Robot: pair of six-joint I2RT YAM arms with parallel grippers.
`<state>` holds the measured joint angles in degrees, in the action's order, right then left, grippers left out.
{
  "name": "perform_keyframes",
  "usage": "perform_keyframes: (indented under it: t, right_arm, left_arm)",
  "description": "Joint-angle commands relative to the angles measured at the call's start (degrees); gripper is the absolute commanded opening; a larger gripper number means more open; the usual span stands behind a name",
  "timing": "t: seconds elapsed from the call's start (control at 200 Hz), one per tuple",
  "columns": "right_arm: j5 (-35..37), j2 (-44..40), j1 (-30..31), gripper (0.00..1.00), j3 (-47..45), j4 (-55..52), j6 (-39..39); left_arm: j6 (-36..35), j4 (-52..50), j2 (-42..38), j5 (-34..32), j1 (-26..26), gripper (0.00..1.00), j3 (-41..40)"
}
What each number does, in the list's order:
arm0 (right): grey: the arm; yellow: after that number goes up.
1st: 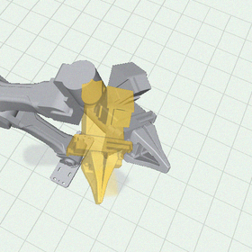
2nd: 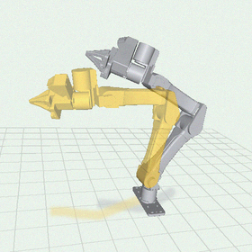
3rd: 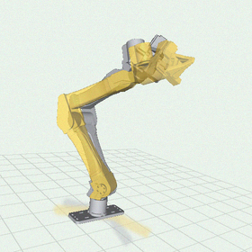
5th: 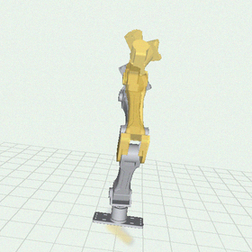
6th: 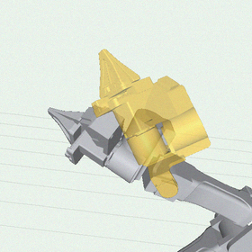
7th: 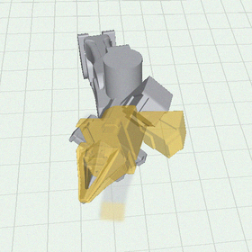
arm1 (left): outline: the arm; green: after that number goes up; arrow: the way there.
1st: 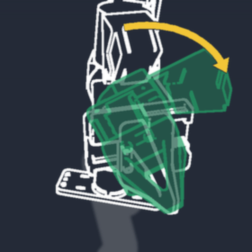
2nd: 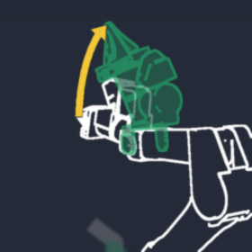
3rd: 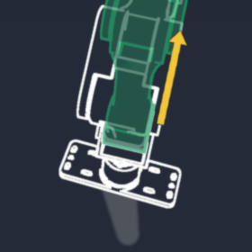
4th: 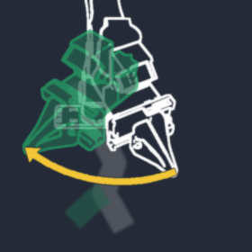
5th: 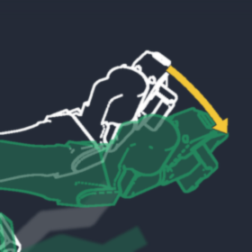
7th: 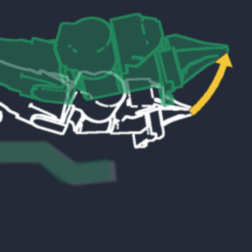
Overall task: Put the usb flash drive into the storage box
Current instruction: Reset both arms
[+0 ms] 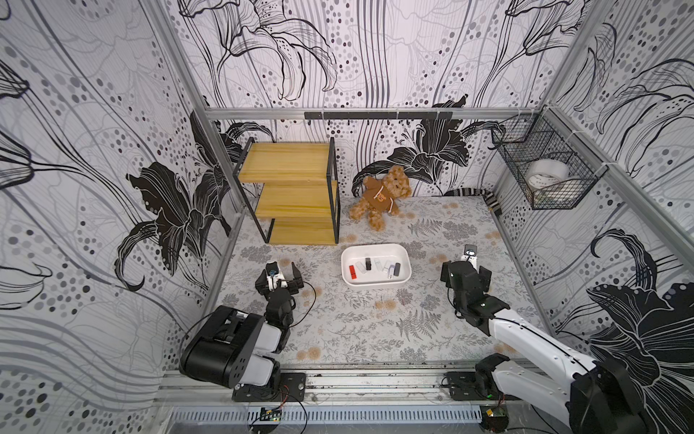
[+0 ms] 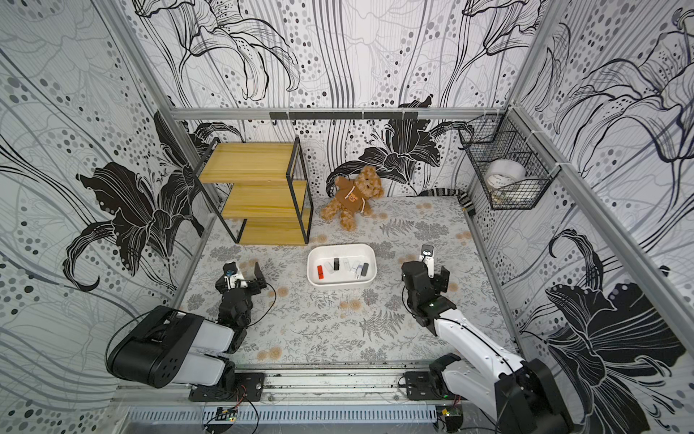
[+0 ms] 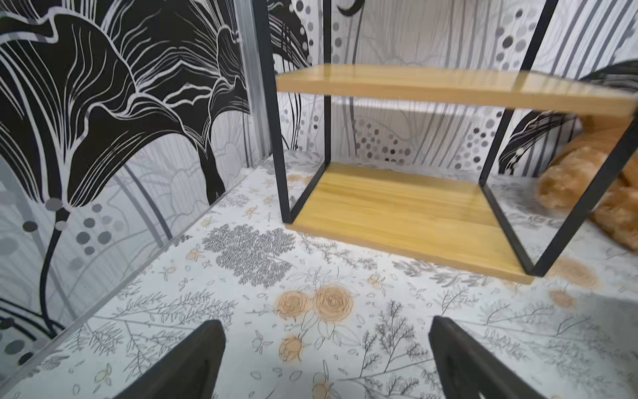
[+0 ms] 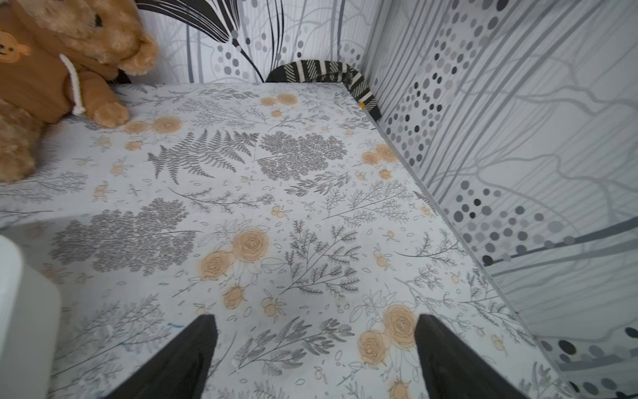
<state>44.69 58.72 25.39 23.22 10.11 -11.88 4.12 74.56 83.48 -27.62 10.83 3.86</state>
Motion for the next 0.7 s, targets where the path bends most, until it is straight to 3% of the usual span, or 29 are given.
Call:
perform_keyframes:
  t: [0.0,0.03,0.12,0.195,0.275,0.31,0.375,0.426,0.576,0.696]
  right_arm:
    - [2.64,-1.23,-3.04,0.95,-8.06,25.61,8.44]
    - [0.15,-0.64,-5.27,0.95,-10.86,31.0,8.78]
    - [-10.29,6.45,-13.64,0.95,-14.33,42.11,7.78]
    - [-12.25,16.03,-14.31,0.95,-13.67,53.83,14.52]
    - [-17.53,23.81,-14.4,0.95,-10.29,55.42,18.11]
    - [-17.43,27.56,-14.42,0.95,-9.78,62.16,20.97]
    - [-19.63,24.13,-15.36,0.95,-8.92,52.46,17.29]
    - [-20.09,24.82,-16.08,0.95,-11.08,58.77,17.58]
    - [-23.02,23.81,-17.29,0.95,-12.54,59.07,16.18]
    - [-25.32,24.43,-17.34,0.95,-18.71,70.68,16.91]
  left_arm:
    - [-0.81,6.65,2.34,3.3,-0.83,0.98,3.38]
    - [1.19,-2.54,-0.03,4.48,-1.32,0.98,5.9]
    - [1.91,-2.22,0.91,6.71,-3.63,0.98,6.8]
    - [1.0,0.02,1.63,6.55,-3.58,0.98,6.57]
    - [2.01,-2.07,0.91,6.61,-3.55,0.98,6.85]
    - [1.66,-0.88,1.28,6.78,-3.54,0.98,6.7]
    - [1.7,-1.4,1.19,6.69,-3.56,0.98,6.73]
    - [1.83,-1.51,1.06,6.51,-3.55,0.98,6.72]
    - [1.61,-1.18,1.24,6.62,-3.6,0.98,6.69]
    - [1.61,-1.13,1.28,6.69,-3.56,0.98,6.69]
